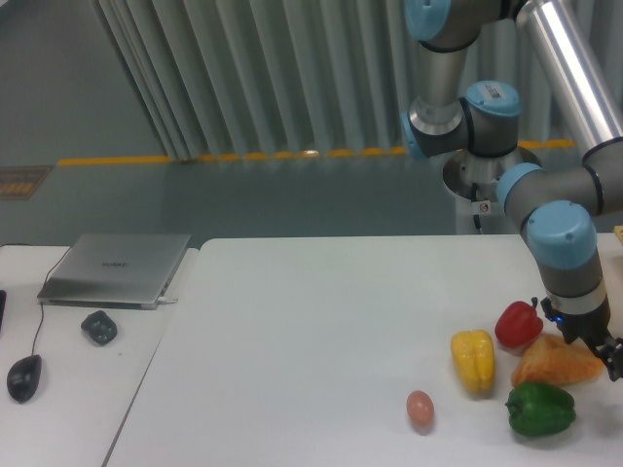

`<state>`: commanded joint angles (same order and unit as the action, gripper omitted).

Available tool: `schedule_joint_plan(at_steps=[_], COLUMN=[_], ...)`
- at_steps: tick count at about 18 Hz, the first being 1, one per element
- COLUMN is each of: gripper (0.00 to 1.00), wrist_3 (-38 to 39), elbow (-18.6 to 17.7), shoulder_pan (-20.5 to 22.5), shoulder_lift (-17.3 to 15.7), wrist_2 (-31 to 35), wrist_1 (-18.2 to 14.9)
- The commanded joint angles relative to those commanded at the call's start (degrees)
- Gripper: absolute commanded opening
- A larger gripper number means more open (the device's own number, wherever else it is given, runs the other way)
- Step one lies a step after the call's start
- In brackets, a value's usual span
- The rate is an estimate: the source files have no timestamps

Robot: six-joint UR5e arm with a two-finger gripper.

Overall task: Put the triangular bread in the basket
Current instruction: 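Close the gripper on the bread and lift it off the table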

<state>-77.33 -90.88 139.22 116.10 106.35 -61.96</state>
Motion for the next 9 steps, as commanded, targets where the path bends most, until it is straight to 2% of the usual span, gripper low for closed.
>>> schedule_joint_plan(at_steps=[7,8,9], gripper=[1.00,0.98,0.88], wrist_3=[-1.24,-1.94,-2.73], elbow=[-0.18,-0.18,-0.18], shoulder_pan=[-0.26,-0.26,-0.35], shoulder_lift=[0.88,1.05,1.23], wrist_2=[1.76,1.76,1.85], wrist_1=[0.09,0.09,0.09])
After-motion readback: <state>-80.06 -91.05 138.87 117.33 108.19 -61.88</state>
